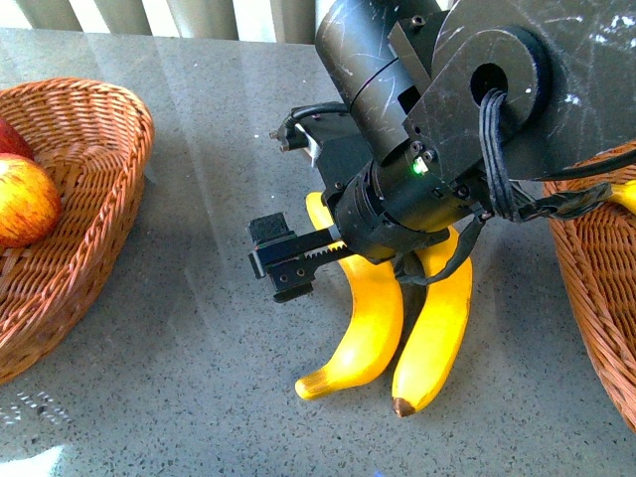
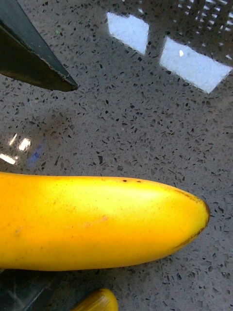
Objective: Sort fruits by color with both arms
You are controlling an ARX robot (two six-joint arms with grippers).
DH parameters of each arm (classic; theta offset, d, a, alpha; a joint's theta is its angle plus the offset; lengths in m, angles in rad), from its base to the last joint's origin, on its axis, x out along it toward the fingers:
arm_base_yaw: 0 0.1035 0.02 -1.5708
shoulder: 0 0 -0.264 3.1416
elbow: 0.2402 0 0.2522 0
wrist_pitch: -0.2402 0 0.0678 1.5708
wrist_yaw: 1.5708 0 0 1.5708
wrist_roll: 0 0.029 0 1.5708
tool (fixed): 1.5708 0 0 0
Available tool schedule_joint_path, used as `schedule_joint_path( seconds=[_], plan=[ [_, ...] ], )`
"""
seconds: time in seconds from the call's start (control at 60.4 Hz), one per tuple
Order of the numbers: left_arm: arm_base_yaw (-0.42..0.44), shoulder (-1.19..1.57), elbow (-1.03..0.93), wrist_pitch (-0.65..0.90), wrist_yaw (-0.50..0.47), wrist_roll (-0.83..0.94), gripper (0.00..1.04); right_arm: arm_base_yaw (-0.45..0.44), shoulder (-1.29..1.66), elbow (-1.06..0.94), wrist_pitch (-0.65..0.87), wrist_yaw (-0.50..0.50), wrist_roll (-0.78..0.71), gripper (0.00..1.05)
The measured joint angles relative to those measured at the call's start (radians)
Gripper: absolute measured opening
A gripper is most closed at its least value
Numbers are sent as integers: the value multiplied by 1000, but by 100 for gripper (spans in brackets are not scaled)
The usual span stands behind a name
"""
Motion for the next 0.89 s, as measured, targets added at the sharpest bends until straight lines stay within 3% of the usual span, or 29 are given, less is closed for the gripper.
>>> schedule_joint_path(
  seconds=[0.398,0.646,0.712,0.779,0.895],
  plan=[
    [0,0,0,0,0,0,96,-16,-20,-39,63,-5,44,38],
    [0,0,0,0,0,0,96,-54,-229,-152,203,-49,132,36],
    [0,0,0,0,0,0,96,-92,-354,-214,257,-1,138,36],
    [0,0,0,0,0,0,96,-174,-488,-296,286,51,135,36],
    [0,0,0,0,0,0,96,-332,-637,-405,278,25,132,36]
  ],
)
